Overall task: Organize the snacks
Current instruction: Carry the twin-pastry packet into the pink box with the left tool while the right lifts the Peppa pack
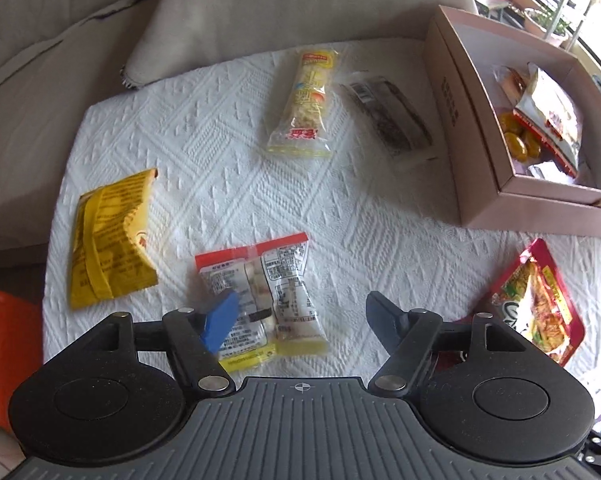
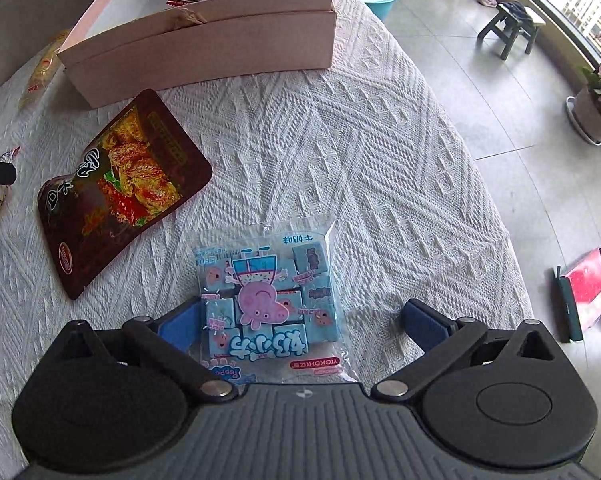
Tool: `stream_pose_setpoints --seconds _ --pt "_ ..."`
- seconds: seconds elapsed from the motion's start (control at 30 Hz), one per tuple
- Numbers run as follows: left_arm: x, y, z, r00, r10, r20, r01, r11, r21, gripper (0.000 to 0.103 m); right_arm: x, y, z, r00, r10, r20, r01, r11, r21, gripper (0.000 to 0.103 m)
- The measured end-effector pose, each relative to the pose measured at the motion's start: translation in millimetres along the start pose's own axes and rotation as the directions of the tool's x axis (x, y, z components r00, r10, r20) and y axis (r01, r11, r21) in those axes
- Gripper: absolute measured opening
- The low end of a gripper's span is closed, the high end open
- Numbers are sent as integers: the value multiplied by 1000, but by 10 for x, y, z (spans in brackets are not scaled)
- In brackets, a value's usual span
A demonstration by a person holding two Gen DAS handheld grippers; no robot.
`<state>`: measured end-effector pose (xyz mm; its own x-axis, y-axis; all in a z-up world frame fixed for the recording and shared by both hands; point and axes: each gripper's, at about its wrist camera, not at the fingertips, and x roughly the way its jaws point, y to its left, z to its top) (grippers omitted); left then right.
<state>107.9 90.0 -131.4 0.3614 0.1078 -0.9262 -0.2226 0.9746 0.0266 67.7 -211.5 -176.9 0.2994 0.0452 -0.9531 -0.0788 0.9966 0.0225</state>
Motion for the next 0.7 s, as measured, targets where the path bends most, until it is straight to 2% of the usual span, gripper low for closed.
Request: stream_pose_setpoints --seconds 0.03,0.07,0.13,0.17,0.27,0.37,0.43,0.47,0.5,0.53,0.63,0.7 --pt "-40 46 0 1000 -13 10 14 1000 -22 74 -2 11 1 1000 1 4 -1 1000 -3 103" --pt "-84 92 -2 1000 1 24 0 999 -42 70 -2 1 0 1000 1 9 -1 1000 -4 103" --pt "-112 180 -4 998 55 26 -53 996 -74 68 -7 6 -29 1000 0 25 0 1000 -4 103" --pt "-75 229 6 999 51 6 -50 994 -92 68 -11 1 -45 999 0 35 0 1000 -3 103" --pt "121 316 33 998 -35 -57 27 989 -143 68 -20 9 -90 999 1 52 -1 1000 -5 103" --pt "205 265 85 999 6 -44 -11 994 -107 73 -22 7 -99 999 5 54 -5 1000 -9 103" --pt "216 288 118 999 -8 -43 2 991 -132 77 -23 3 -111 998 6 57 -5 1000 -5 103" --pt "214 312 136 999 -20 -44 14 990 -143 75 -24 7 -117 998 6 58 -5 1000 -5 103" --pt "190 325 139 999 -32 -42 25 989 -145 63 -28 4 -116 998 6 59 -5 1000 -5 103" --pt "144 331 126 998 -51 -35 46 989 -138 57 -30 4 -115 998 6 58 -6 1000 -8 103" --pt "-42 291 9 990 -140 -28 137 986 -94 57 -40 -1 -52 1000 24 2 -24 998 -66 103" --pt "-186 223 -131 984 -174 -49 172 984 -48 57 -138 -23 -40 999 36 3 -36 998 -57 93"
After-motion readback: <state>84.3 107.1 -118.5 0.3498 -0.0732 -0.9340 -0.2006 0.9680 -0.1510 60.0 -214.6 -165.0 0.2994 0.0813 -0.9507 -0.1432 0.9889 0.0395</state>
